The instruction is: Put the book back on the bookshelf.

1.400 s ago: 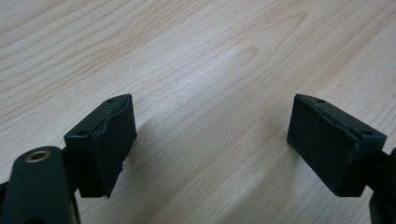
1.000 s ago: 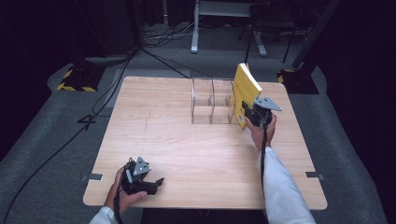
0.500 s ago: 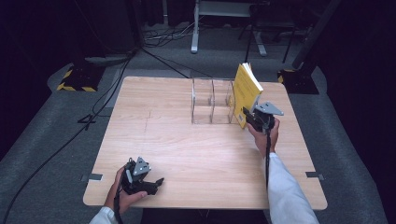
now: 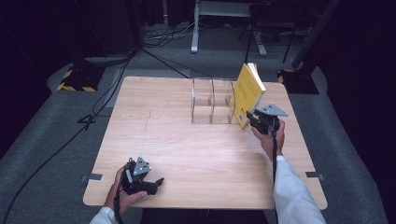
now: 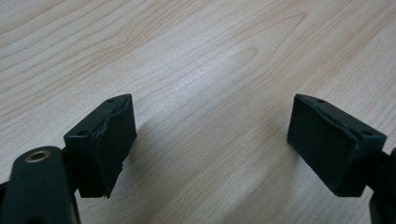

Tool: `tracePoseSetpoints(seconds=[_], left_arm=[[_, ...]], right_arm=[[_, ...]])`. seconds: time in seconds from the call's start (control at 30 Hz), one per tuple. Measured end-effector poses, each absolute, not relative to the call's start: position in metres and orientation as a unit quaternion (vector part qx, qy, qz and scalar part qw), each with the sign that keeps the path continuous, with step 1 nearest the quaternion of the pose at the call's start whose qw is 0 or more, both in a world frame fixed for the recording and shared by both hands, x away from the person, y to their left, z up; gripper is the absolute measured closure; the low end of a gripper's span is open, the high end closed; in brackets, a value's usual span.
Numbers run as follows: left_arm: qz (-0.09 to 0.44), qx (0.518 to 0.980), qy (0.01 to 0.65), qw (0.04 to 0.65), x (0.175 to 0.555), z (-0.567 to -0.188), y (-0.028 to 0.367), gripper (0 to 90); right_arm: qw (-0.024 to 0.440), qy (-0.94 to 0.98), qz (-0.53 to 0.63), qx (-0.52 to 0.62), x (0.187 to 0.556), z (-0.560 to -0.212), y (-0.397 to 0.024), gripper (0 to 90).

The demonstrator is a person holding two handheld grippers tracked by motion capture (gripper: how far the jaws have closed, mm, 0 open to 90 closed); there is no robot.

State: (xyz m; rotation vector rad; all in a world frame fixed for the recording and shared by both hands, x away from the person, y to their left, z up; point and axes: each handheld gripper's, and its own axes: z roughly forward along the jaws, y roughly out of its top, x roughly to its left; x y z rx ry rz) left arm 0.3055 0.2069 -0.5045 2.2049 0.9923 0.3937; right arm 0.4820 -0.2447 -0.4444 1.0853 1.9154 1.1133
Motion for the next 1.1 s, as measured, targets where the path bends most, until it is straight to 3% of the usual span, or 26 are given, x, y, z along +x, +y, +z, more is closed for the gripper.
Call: tracePoseSetpoints(seconds=[0.47,0.73,1.1], left_arm=[[0.151,0.847,0.381,0.339,0.305,-0.505,0.207,16.0],[0.151,0.847,0.381,0.339,0.306,-0.505,0.207,16.0],[0.15,0.847,0.381,0.34,0.306,-0.505,0.207,15.9]], right_arm=[[0.317,0.758,0.408,0.398,0.472,-0.437,-0.256,63.9],[0.286,0.779,0.408,0.38,0.46,-0.429,-0.261,60.2],[0.254,0.816,0.388,0.344,0.445,-0.425,-0.262,48.6]])
